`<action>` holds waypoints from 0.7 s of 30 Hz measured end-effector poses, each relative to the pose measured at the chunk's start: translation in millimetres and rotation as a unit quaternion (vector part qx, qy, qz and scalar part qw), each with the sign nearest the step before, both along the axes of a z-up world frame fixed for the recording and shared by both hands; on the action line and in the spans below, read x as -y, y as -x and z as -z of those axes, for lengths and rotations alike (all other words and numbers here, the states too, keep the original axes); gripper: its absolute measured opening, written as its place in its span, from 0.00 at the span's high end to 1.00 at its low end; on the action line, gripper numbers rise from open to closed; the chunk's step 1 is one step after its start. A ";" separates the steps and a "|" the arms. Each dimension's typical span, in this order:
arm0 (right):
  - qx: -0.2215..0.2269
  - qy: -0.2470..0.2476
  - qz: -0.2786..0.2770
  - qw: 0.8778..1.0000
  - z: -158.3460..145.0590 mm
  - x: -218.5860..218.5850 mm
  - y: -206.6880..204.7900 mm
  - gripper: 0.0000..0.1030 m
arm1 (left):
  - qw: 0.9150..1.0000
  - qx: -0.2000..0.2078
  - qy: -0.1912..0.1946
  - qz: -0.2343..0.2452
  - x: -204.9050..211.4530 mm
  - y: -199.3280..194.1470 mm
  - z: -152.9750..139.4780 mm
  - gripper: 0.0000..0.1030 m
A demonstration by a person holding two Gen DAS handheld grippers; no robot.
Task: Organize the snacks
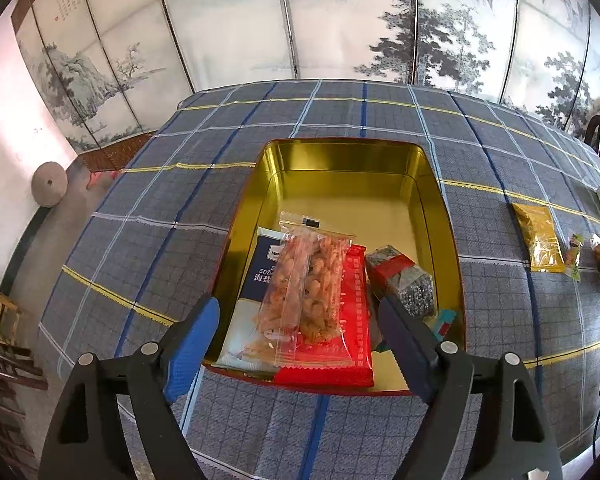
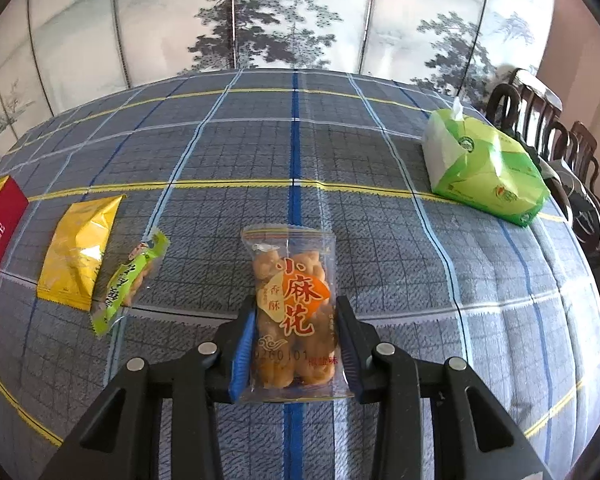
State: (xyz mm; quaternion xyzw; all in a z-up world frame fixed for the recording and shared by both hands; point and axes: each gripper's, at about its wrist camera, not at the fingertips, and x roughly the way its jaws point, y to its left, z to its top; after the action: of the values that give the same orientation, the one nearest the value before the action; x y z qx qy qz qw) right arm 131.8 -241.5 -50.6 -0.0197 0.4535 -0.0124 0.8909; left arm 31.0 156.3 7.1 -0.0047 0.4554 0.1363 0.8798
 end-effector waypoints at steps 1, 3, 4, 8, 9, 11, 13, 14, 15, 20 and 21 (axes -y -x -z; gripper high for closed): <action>0.002 -0.002 0.002 1.000 -2.3 -0.3 1.8 0.63 | 1.000 0.000 0.001 -0.001 -0.5 0.3 0.1 0.21; 0.006 -0.009 0.005 1.000 -8.5 -0.7 4.9 0.63 | 1.000 -0.001 0.004 -0.002 -1.6 1.3 1.1 0.19; 0.009 -0.013 0.005 1.000 -12.1 -1.6 6.7 0.63 | 1.000 -0.001 0.006 -0.002 -1.9 1.8 1.3 0.19; 0.019 -0.030 -0.003 0.999 -27.2 -10.0 14.3 0.63 | 1.000 0.000 0.011 -0.002 -3.3 3.4 2.3 0.19; 0.022 -0.033 -0.007 0.999 -31.4 -13.8 16.1 0.63 | 1.000 -0.001 0.011 -0.001 -3.3 2.8 2.2 0.19; 0.028 -0.038 -0.021 0.999 -40.1 -24.5 19.4 0.63 | 1.000 0.000 0.014 -0.003 -4.6 3.8 2.2 0.18; 0.031 -0.042 -0.033 0.998 -46.0 -37.0 22.4 0.63 | 1.000 0.002 0.017 -0.004 -5.9 5.8 1.4 0.17; 0.033 -0.045 -0.041 0.998 -49.2 -44.5 23.9 0.63 | 1.000 0.003 0.018 -0.006 -6.6 7.2 0.8 0.16; 0.034 -0.047 -0.047 0.997 -51.2 -49.5 25.2 0.63 | 1.000 0.004 0.019 -0.008 -7.9 8.3 0.0 0.15; 0.031 -0.062 -0.084 0.994 -57.3 -84.1 31.2 0.63 | 0.999 0.011 0.029 -0.025 -18.7 14.7 -4.1 0.14; 0.030 -0.064 -0.091 0.993 -58.3 -91.9 32.2 0.63 | 0.999 0.012 0.032 -0.029 -21.2 16.2 -4.8 0.14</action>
State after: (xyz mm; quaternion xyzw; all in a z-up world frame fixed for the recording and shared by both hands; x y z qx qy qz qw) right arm 99.6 -149.6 7.7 -0.0034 0.4227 0.0977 0.9010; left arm 14.9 177.5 11.9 -0.0472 0.4487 0.1471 0.8802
